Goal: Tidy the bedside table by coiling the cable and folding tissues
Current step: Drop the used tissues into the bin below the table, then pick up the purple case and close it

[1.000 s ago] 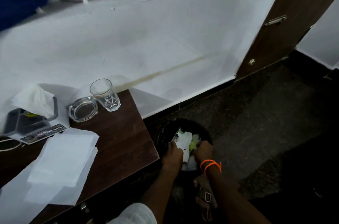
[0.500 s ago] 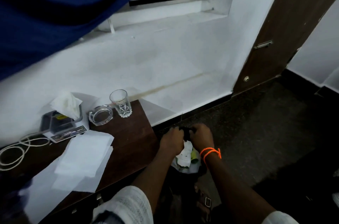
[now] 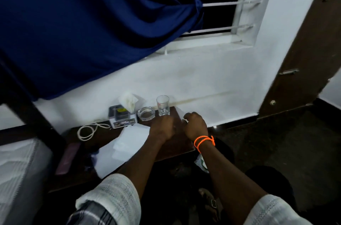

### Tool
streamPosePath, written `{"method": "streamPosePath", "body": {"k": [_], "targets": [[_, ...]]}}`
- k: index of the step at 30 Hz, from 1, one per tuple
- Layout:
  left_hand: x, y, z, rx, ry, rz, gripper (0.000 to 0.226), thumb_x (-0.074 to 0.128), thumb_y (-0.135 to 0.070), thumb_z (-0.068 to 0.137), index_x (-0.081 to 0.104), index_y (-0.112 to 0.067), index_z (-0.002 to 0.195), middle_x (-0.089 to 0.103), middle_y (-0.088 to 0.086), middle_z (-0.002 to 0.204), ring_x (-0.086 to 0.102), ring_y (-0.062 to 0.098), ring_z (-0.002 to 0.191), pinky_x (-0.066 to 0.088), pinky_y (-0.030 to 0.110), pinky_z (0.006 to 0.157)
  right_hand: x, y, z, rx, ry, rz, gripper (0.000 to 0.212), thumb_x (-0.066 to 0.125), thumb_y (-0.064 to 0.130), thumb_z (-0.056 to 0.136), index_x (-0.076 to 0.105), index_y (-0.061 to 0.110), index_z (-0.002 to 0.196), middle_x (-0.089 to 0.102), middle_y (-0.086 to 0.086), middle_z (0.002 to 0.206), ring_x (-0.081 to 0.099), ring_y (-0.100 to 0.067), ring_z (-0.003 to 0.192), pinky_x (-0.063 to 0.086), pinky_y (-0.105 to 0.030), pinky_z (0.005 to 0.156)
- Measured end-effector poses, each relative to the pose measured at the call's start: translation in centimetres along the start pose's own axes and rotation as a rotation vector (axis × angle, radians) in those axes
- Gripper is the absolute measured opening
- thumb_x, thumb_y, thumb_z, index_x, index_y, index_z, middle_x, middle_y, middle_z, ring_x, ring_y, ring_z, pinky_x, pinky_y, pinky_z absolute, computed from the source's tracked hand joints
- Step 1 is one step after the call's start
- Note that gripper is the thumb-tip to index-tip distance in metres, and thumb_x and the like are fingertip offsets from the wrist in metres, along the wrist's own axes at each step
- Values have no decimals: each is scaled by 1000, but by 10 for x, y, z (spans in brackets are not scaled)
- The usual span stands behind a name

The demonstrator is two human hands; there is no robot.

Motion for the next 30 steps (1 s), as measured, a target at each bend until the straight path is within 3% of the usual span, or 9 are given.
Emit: {"method": "streamPosePath", "body": {"k": [6, 10, 15, 19, 24, 27, 30], "targets": [[-43, 67, -53, -166, -40, -22, 36, 59, -25, 91, 63, -18, 126, 68, 11, 126, 66, 34, 117, 54, 40, 92, 21, 88, -23, -158, 50, 48, 11, 63, 26, 86, 69, 16, 85, 71, -17, 96, 69, -38, 92, 54, -37, 72], [-62, 106, -85, -250, -43, 33, 41, 57, -28, 95, 59, -21, 136, 61, 8, 139, 59, 31, 128, 50, 41, 101, 45, 135, -33, -260, 101, 35, 22, 58, 22, 91, 73, 14, 105, 72, -12, 108, 69, -32, 102, 57, -36, 81], [-82, 152, -128, -376, -72, 39, 31, 56, -29, 97, 68, -21, 124, 68, 10, 126, 65, 33, 118, 56, 42, 93, 80, 185, -51, -364, 168, 76, 23, 61, 21, 91, 73, 13, 108, 70, -14, 112, 68, -33, 105, 56, -36, 85], [-89, 195, -162, -417, -83, -31, 38, 58, -22, 92, 70, -38, 124, 72, -2, 127, 68, 24, 116, 57, 39, 94, 117, 224, -63, -427, 240, 83, 24, 57, 17, 88, 74, 13, 105, 70, -14, 110, 67, -34, 104, 55, -36, 83], [-73, 254, -191, -601, -90, -100, 30, 65, -27, 84, 73, -26, 113, 71, 7, 121, 69, 31, 110, 57, 36, 90, 171, 261, -77, -521, 321, 27, 23, 57, 16, 88, 73, 13, 104, 70, -15, 112, 66, -37, 106, 55, -40, 83], [-59, 282, -203, -628, -106, -103, 38, 65, -31, 88, 67, -24, 125, 66, 10, 128, 67, 35, 112, 54, 40, 90, 200, 281, -82, -613, 404, -49, 22, 59, 19, 87, 73, 19, 104, 68, -12, 114, 65, -35, 108, 56, -39, 83], [-44, 311, -208, -641, -104, -94, 66, 64, -33, 88, 43, -32, 151, 69, 14, 126, 68, 39, 112, 55, 43, 94, 223, 301, -75, -657, 431, -63, 17, 60, 12, 84, 72, 16, 96, 67, -15, 108, 66, -38, 102, 54, -38, 77]]}}
Point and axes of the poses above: each hand's wrist, its own z-axis towards the middle knuckle, its own x-axis out of the palm, y = z × x, the point moved 7 cm from there along z, towards the middle knuckle
